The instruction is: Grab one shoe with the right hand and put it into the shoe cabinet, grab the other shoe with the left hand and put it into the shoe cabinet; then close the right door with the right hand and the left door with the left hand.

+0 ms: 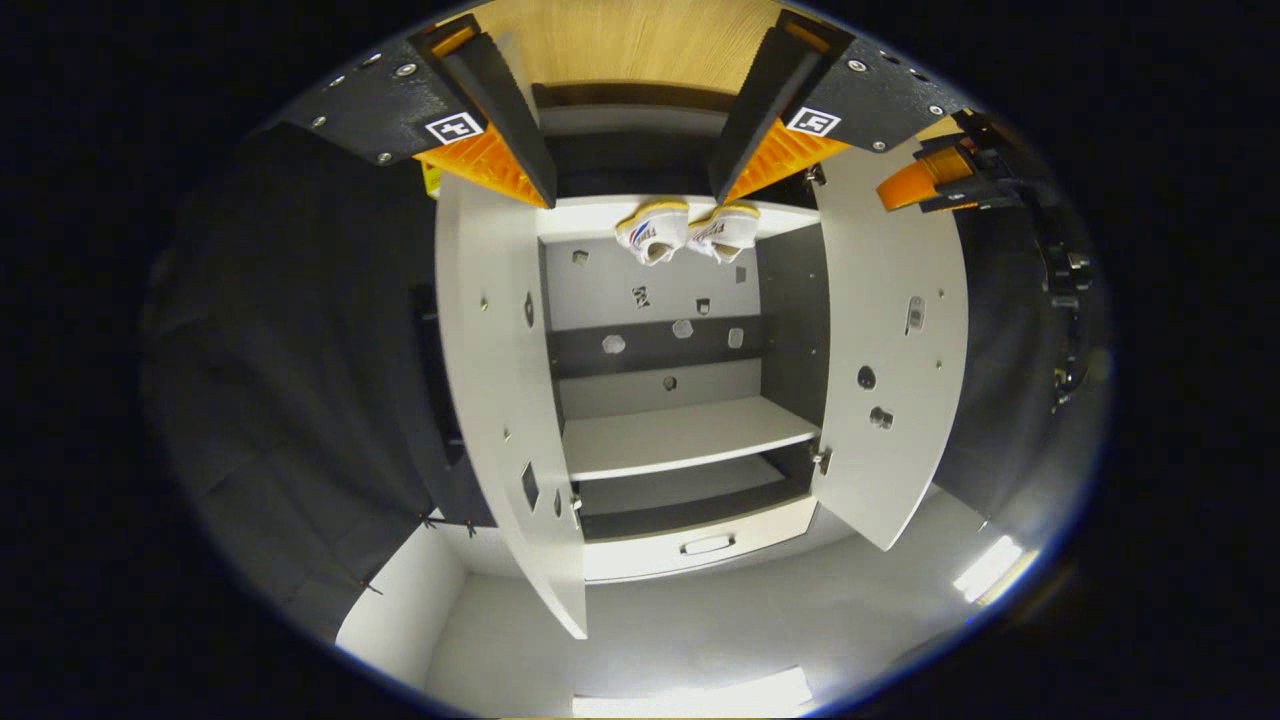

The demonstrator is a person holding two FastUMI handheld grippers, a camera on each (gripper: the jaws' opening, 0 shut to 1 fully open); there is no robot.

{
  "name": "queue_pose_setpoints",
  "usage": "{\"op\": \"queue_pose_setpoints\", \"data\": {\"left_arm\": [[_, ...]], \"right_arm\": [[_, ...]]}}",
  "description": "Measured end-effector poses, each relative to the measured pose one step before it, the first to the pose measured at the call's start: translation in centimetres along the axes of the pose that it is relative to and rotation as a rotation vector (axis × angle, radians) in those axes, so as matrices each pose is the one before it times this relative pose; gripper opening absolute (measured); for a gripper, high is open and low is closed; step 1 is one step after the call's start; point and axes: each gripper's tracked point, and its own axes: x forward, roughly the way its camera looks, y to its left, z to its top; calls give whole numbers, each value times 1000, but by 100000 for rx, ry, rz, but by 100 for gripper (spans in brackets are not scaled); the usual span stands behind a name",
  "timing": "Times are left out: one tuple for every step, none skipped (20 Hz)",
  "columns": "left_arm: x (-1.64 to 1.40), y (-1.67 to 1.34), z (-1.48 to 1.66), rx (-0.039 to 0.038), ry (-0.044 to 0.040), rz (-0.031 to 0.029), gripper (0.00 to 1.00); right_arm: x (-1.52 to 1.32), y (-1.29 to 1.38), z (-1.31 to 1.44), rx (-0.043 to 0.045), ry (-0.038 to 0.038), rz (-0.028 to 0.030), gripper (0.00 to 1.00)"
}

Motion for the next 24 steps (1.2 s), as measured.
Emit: {"op": "queue_pose_setpoints", "data": {"left_arm": [[-111, 106, 105, 496, -81, 376, 96], [-129, -50, 126, 504, -503, -77, 96], [-110, -91, -1, 988, -512, -317, 97], [-73, -223, 28, 1292, -37, -646, 99], [-2, -157, -178, 1584, 87, -468, 96], [-112, -238, 10, 1254, -289, -645, 96], [-116, -251, 44, 541, -284, -766, 96], [6, -353, -27, -130, 151, -1034, 97], [-46, -237, -190, -186, 350, -745, 96], [-56, -101, -70, 133, 534, -173, 96], [82, -8, -157, -60, 268, 13, 99], [-6, -122, -25, -295, 244, -318, 97], [33, -91, -180, -204, 371, -188, 97], [40, -10, -204, 195, 415, 39, 96], [77, 80, -150, 474, 8, 289, 97], [-64, 46, -136, 780, 213, 408, 96], [-6, 4, -163, 316, 184, 301, 96], [10, -63, -102, -383, 467, -290, 96], [27, -157, -13, -328, 144, -682, 97], [-73, -53, 188, -64, -467, -306, 99], [30, -81, 117, 229, -487, -381, 97], [6, -11, 144, 269, -450, -121, 97], [20, 101, -6, 270, -423, 9, 99], [44, 34, -35, 167, -138, -86, 99]], "right_arm": [[216, -2703, 2055, -4220, -1584, -4878, 94], [223, -2601, 1858, -3427, -1458, -4984, 94], [239, -2588, 2037, -2582, -1832, -4634, 94], [415, -2578, 1872, -2582, -2354, -4850, 94], [648, -2635, 1561, -2937, -1834, -5530, 94], [768, -2174, 1016, -3666, -892, -4039, 94], [1014, -1533, 730, -3194, -1136, -2882, 99], [1168, -940, 214, -1515, 134, -1385, 94], [1008, -429, -230, 395, 1687, -3, 94], [984, 275, -266, 1753, 1517, 1956, 94], [918, 325, -350, 1524, 1217, 1751, 94], [721, 124, -473, 276, 1106, 1006, 94], [487, 119, -553, -669, 1044, 618, 94], [212, 395, -378, -643, 558, 1043, 94], [142, 786, -209, -279, 434, 2002, 94], [166, 539, -162, -562, 182, 812, 94], [-78, -27, 116, -1091, -1012, -318, 93], [2, 1, 105, -717, -604, -609, 90], [-14, 304, -145, -237, 407, 727, 89], [-139, 349, -47, 671, 56, 1265, 87], [10, 351, 44, 1644, 335, 1134, 87], [-74, 374, -92, 2017, 577, 925, 86], [-113, 309, -87, 1852, 316, 749, 86], [-93, 508, -54, 828, 154, 886, 86]]}}
